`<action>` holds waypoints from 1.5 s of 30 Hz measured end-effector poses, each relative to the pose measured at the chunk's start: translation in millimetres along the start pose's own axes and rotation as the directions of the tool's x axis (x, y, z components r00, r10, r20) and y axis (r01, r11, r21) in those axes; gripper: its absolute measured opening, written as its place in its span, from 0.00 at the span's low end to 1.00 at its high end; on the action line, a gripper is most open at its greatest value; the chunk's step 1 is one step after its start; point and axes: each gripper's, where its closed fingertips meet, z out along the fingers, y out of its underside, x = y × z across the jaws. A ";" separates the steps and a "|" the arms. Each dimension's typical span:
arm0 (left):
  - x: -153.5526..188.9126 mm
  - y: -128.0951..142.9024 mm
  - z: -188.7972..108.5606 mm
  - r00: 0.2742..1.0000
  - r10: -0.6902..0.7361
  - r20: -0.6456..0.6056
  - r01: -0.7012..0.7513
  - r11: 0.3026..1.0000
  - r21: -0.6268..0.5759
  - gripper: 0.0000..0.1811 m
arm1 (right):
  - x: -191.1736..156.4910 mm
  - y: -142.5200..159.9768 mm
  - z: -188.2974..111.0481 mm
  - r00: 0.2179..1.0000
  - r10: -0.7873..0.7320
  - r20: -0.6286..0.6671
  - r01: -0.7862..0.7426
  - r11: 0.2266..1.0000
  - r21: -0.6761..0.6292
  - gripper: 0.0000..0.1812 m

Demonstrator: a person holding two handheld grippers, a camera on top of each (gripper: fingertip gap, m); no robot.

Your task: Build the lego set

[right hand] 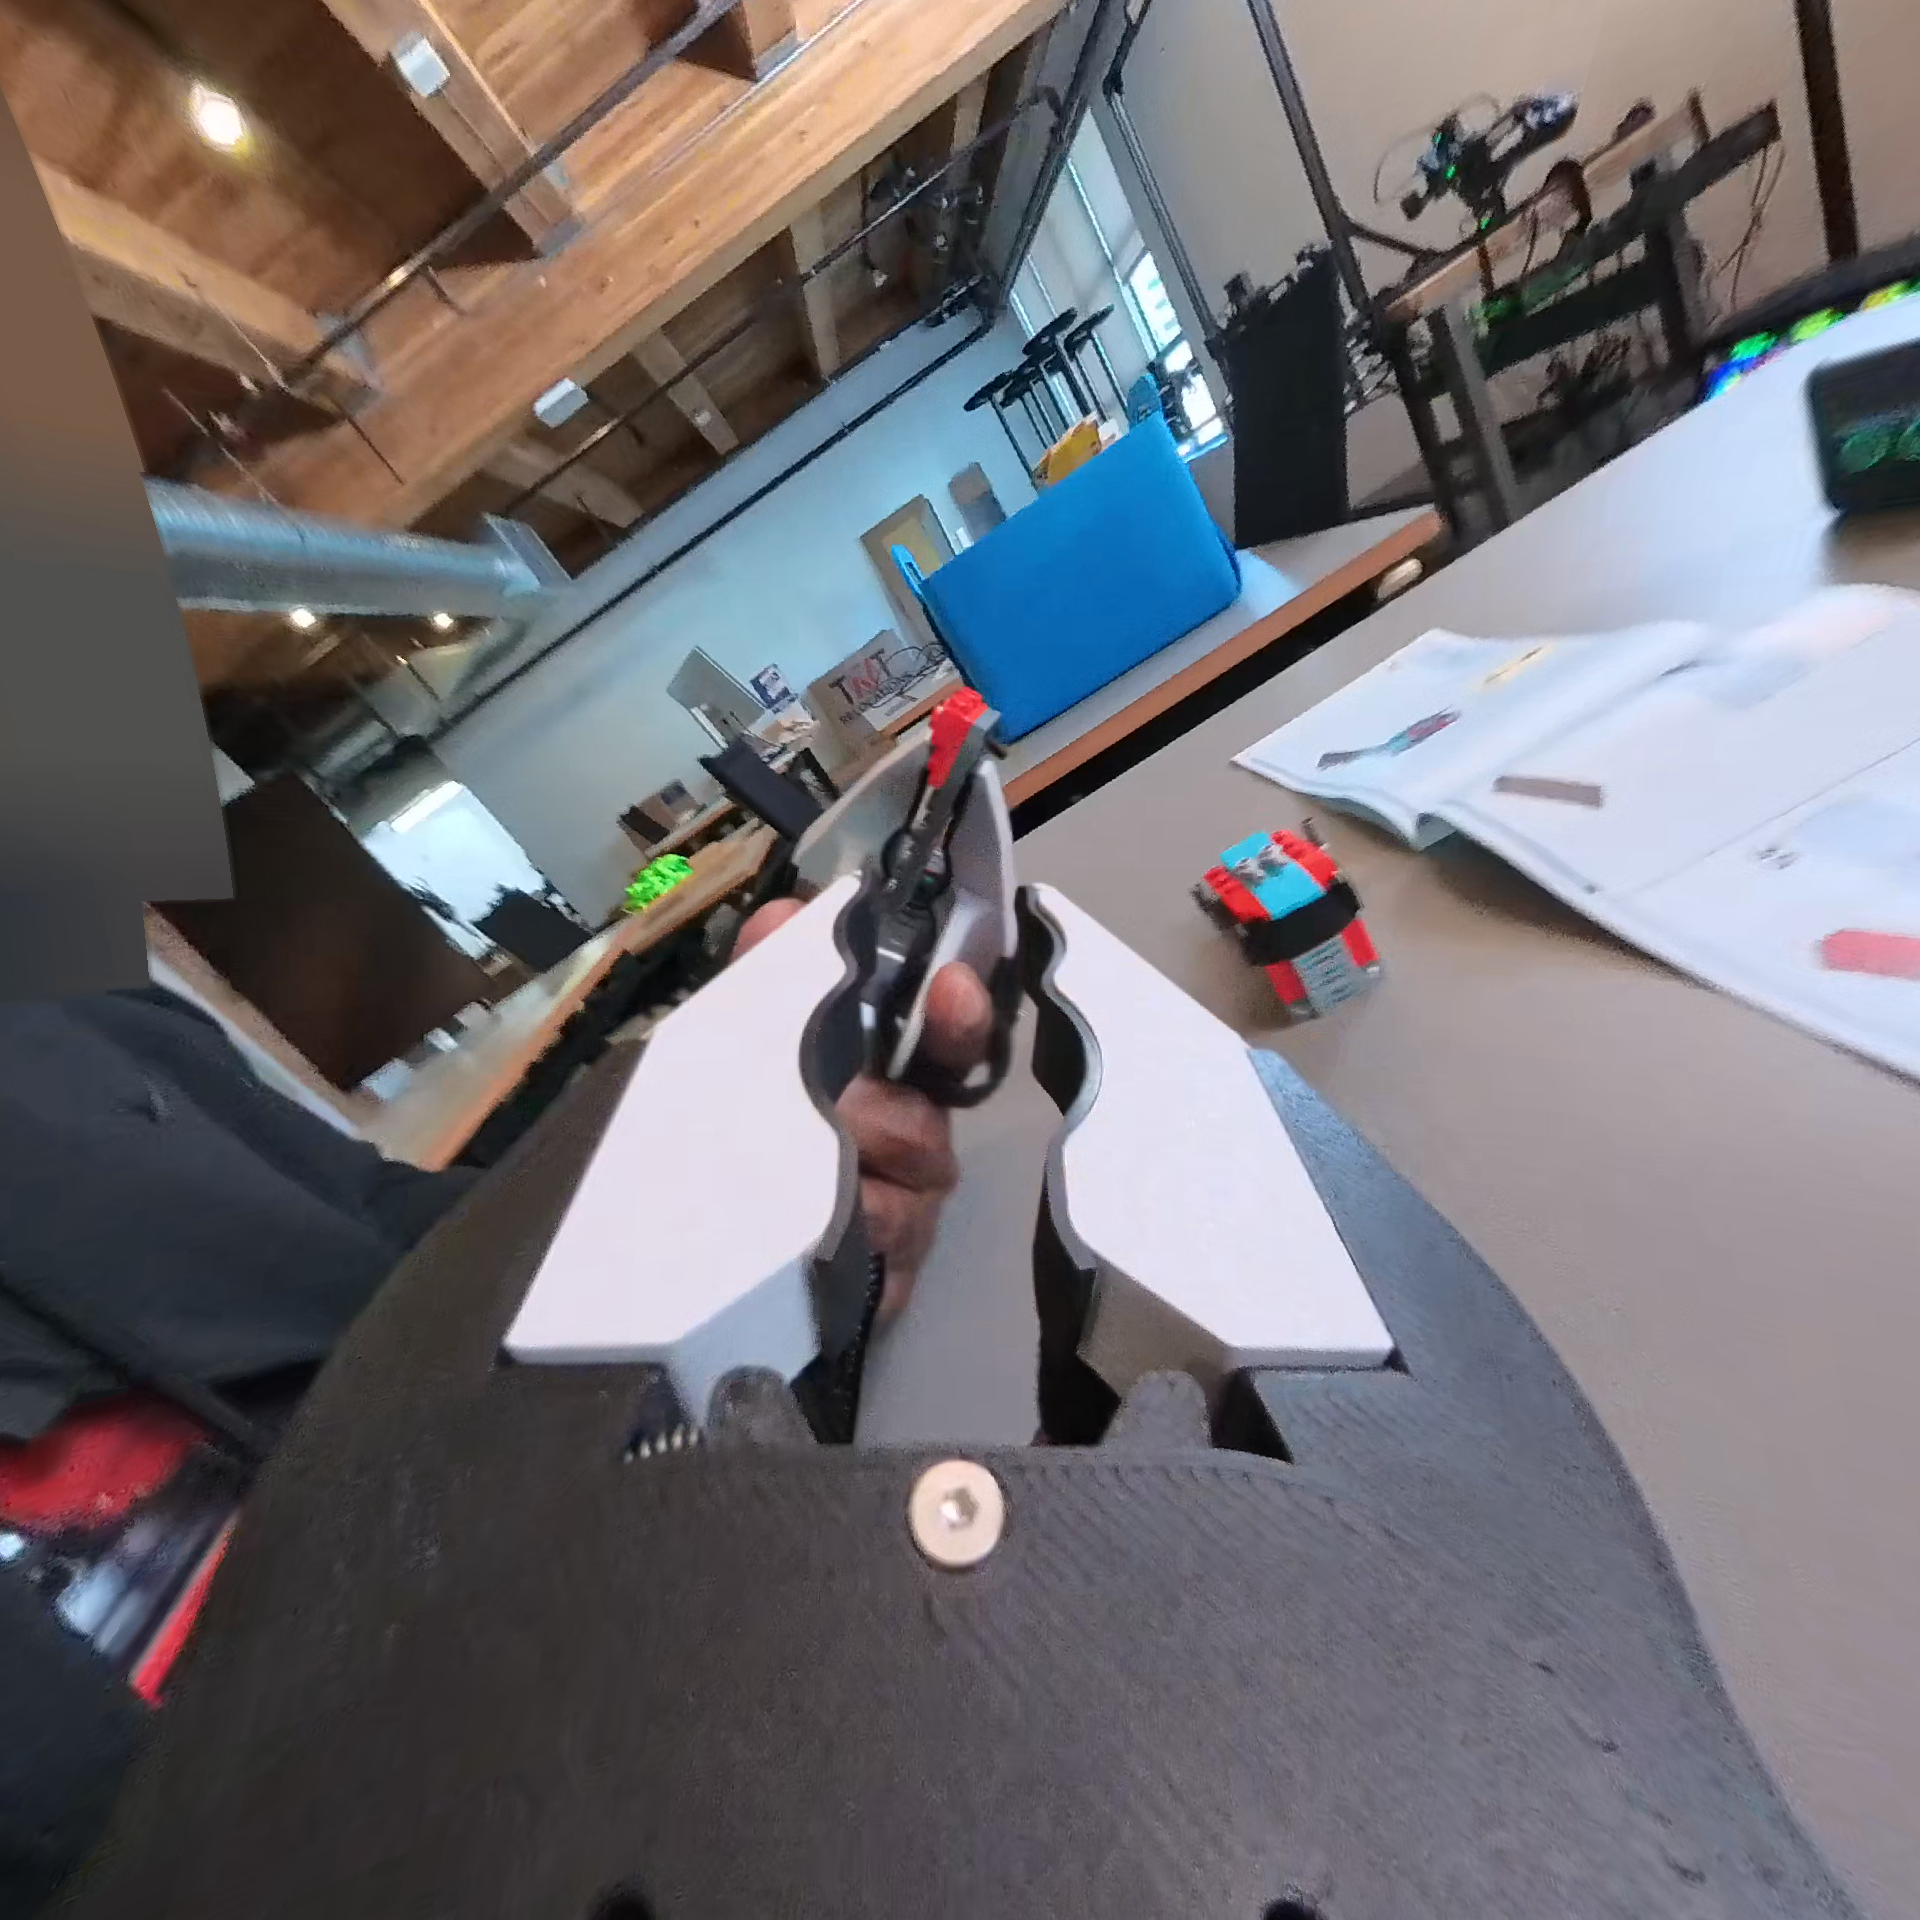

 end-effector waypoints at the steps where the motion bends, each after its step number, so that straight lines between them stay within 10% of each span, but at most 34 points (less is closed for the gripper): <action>1: 0.3 0.1 -0.2 0.999 -0.040 -0.022 0.040 0.999 0.020 0.04 | -3.8 1.7 5.3 0.999 0.036 0.017 -0.036 0.999 0.000 0.14; 13: -2.7 6.8 -5.7 0.991 -0.109 -0.071 0.115 0.990 0.076 0.05 | -4.1 14.2 24.8 0.998 0.049 -0.028 -0.051 0.995 -0.090 0.02; 27: 3.1 28.1 -3.1 0.962 0.272 -0.030 -0.258 0.866 -0.429 0.17 | -10.0 33.5 3.2 0.989 -0.140 0.052 0.149 0.879 -0.453 0.01; 45: 9.3 48.4 -18.9 0.941 0.301 -0.152 -0.333 0.754 -0.566 0.07 | -22.8 43.6 -6.0 0.961 -0.211 0.178 0.275 0.780 -0.562 0.02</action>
